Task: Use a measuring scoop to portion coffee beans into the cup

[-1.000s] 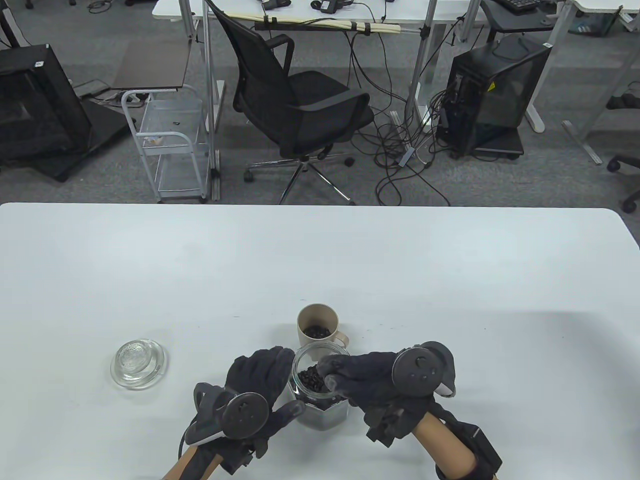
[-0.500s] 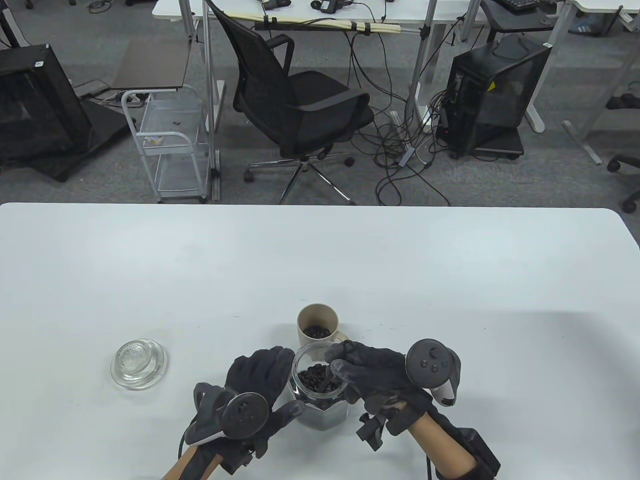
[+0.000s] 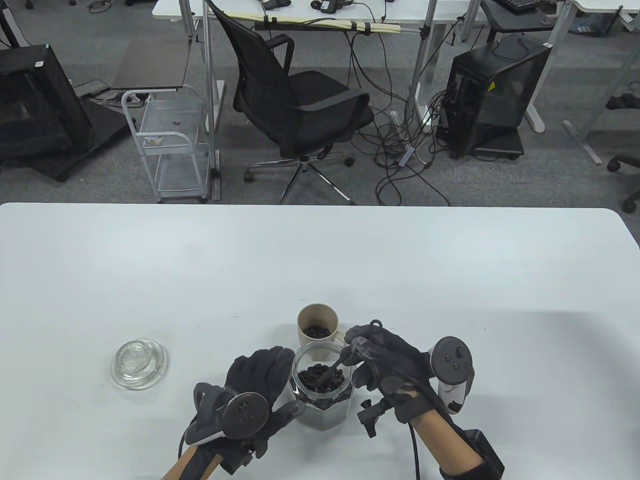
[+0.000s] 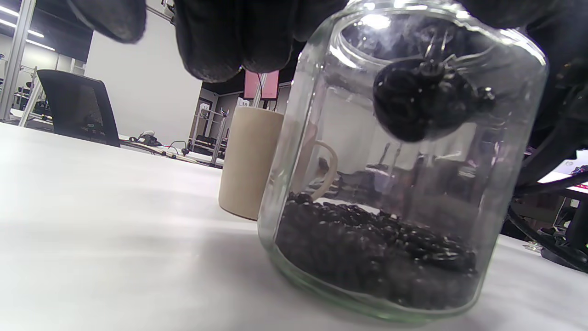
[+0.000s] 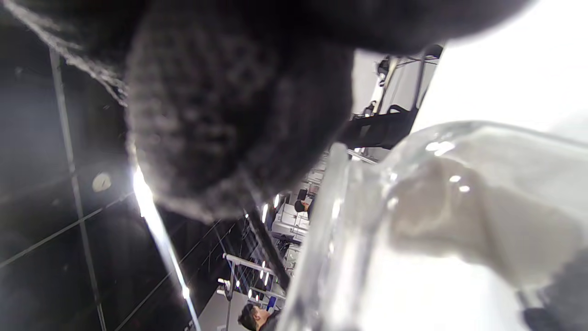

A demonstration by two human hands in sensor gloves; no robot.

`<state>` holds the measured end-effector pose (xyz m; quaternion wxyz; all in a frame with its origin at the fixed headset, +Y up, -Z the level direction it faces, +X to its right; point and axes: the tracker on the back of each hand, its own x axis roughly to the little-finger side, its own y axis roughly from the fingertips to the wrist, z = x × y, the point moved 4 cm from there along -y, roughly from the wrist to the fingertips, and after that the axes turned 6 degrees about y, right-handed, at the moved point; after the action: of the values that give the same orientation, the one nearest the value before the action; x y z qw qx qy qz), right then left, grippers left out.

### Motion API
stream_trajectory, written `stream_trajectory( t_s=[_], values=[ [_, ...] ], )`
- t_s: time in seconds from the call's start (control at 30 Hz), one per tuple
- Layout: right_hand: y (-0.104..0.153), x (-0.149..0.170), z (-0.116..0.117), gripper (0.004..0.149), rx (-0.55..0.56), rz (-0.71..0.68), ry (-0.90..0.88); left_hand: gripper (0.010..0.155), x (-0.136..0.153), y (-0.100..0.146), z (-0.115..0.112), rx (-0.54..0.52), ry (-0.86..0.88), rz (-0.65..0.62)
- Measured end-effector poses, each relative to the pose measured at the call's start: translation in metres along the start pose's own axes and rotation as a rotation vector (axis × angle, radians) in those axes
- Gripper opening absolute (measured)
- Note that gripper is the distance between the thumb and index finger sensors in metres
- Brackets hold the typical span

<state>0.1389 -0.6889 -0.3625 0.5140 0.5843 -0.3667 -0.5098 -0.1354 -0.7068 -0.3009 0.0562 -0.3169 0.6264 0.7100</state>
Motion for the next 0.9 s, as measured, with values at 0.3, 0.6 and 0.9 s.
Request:
stream_trajectory(
  t_s=[0.3, 0.6, 0.9],
  values=[
    [-0.003, 0.042, -0.010, 0.044, 0.041, 0.241, -0.231, 0.090, 0.000, 0.000, 0.000, 0.000, 0.000, -0.001],
    [-0.004, 0.054, -0.017, 0.044, 0.070, 0.300, -0.287, 0.091, 0.000, 0.000, 0.000, 0.001, -0.001, -0.001],
    [-0.007, 0.059, -0.027, 0.044, 0.107, 0.303, -0.316, 0.090, 0.000, 0.000, 0.000, 0.000, -0.002, -0.001]
  ],
)
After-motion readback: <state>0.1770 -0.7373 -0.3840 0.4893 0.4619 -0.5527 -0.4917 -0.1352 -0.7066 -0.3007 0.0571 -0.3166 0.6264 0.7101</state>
